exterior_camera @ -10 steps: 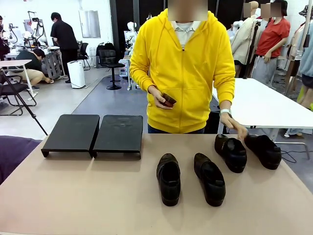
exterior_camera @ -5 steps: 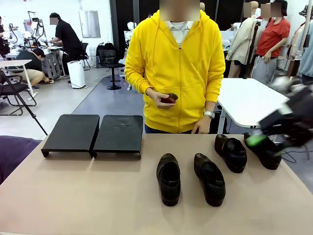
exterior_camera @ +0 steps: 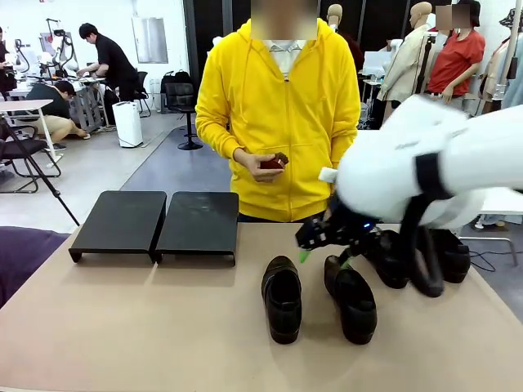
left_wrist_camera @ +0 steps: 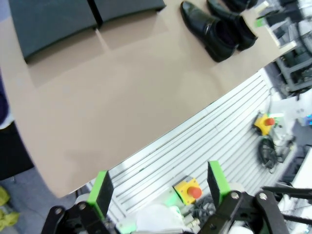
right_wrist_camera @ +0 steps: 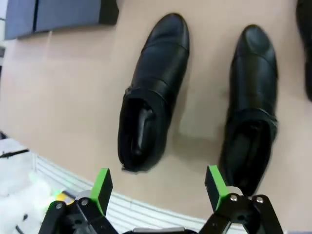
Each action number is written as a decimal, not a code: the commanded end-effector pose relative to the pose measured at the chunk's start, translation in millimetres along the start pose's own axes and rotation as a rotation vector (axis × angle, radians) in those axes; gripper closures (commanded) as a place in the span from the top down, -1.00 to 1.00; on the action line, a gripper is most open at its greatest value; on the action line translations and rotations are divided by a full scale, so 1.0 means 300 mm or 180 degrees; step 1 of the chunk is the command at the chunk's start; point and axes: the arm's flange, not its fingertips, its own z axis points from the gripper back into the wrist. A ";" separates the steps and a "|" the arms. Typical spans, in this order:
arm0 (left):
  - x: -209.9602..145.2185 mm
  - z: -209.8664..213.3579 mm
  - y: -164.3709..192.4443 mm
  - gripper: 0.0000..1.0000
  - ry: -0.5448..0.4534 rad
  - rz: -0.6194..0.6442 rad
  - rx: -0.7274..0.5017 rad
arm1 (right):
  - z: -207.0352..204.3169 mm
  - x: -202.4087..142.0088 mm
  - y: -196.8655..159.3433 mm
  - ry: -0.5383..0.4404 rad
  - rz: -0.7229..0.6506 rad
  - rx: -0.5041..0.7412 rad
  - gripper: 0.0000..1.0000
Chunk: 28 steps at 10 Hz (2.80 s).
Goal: Organize the shoes by placing them on the stand.
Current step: Pick up one Shoe and place it in the middle of the table.
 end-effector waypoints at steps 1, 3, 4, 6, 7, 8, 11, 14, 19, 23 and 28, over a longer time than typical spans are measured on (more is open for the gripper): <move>-0.004 0.007 0.004 1.00 -0.0011 -0.0039 -0.0040 | -0.064 0.024 0.036 0.0007 -0.0052 -0.0028 1.00; -0.004 0.007 0.004 1.00 -0.0011 -0.0039 -0.0040 | -0.060 0.005 0.020 -0.0001 -0.0003 -0.0021 1.00; -0.004 0.007 0.004 1.00 -0.0011 -0.0039 -0.0040 | -0.060 0.005 0.020 -0.0001 -0.0003 -0.0021 1.00; -0.004 0.007 0.004 1.00 -0.0011 -0.0039 -0.0040 | -0.059 0.000 0.024 0.0036 0.0019 0.0019 1.00; -0.004 0.007 0.004 1.00 -0.0011 -0.0039 -0.0040 | -0.122 0.016 0.046 0.0206 0.0000 -0.0166 1.00; -0.004 0.007 0.004 1.00 -0.0011 -0.0039 -0.0040 | -0.175 0.029 0.060 0.0347 0.0172 -0.0168 1.00; -0.004 0.007 0.004 1.00 -0.0011 -0.0039 -0.0040 | -0.308 0.068 0.065 0.0537 -0.0099 -0.0369 1.00; -0.004 0.007 0.004 1.00 -0.0011 -0.0039 -0.0040 | -0.396 0.091 0.046 0.0597 -0.0264 -0.0407 1.00; -0.004 0.007 0.004 1.00 -0.0011 -0.0039 -0.0040 | -0.427 0.102 0.050 0.0691 -0.0275 -0.0528 -1.00; -0.004 0.007 0.004 1.00 -0.0011 -0.0039 -0.0040 | -0.395 0.095 0.063 0.0712 -0.0272 -0.0559 -1.00; -0.004 0.007 0.004 1.00 -0.0011 -0.0039 -0.0040 | -0.242 0.013 0.193 0.0718 -0.0288 -0.0696 -1.00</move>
